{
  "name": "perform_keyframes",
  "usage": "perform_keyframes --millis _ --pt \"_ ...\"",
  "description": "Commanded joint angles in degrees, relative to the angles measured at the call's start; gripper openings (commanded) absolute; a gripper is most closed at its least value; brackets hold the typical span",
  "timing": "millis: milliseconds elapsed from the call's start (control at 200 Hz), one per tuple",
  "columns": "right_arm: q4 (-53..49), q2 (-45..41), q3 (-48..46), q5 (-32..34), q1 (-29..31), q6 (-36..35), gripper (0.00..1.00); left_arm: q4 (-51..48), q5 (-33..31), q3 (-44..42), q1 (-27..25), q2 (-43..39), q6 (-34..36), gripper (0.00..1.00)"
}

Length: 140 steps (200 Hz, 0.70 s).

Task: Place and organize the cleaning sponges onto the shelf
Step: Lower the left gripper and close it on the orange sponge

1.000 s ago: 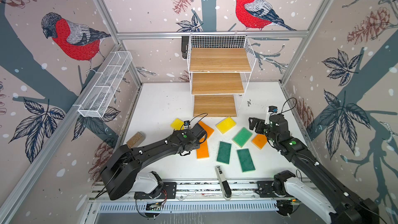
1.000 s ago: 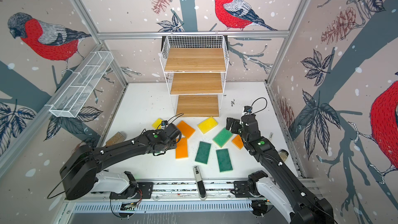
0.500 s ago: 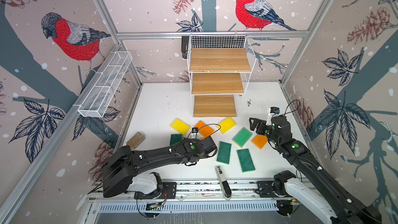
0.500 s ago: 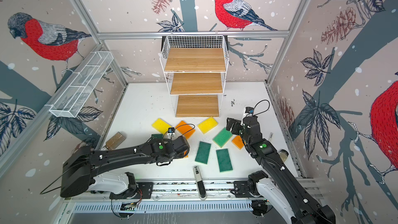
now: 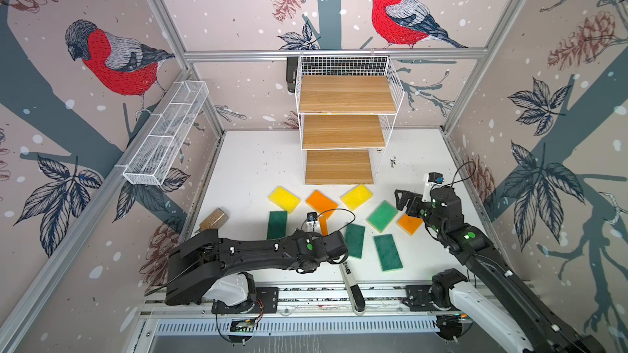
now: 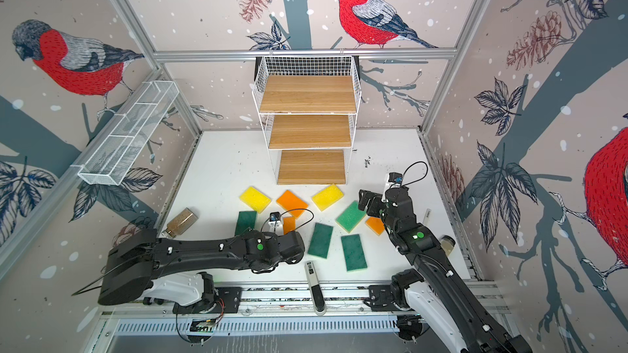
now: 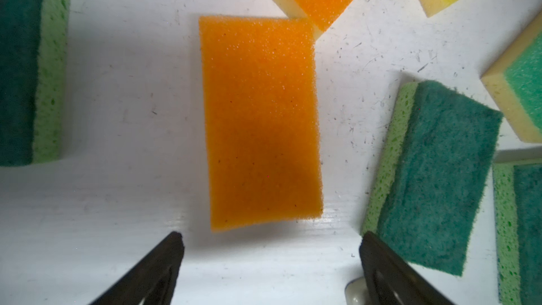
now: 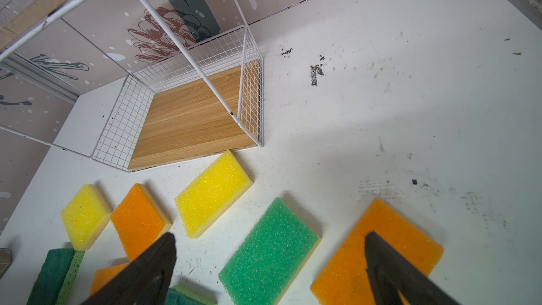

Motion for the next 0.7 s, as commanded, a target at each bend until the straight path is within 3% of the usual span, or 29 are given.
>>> perform_keyframes --millis 0,375,696 --pt "-0.1 -0.4 -0.2 -0.1 0.1 0.6 0.99 -0.3 -0.9 0.7 -0.1 1.4 -1.6 0.96" --pt "0.3 -0.3 -0.6 0.2 0.0 0.6 0.99 -2.9 -3.0 1.5 -0.3 5.6 -6.0 0.94" --pt "0.7 0.0 -0.8 0.2 0.1 0.7 0.99 -2.9 -4.2 5.3 -0.1 11.6 -3.0 0.91"
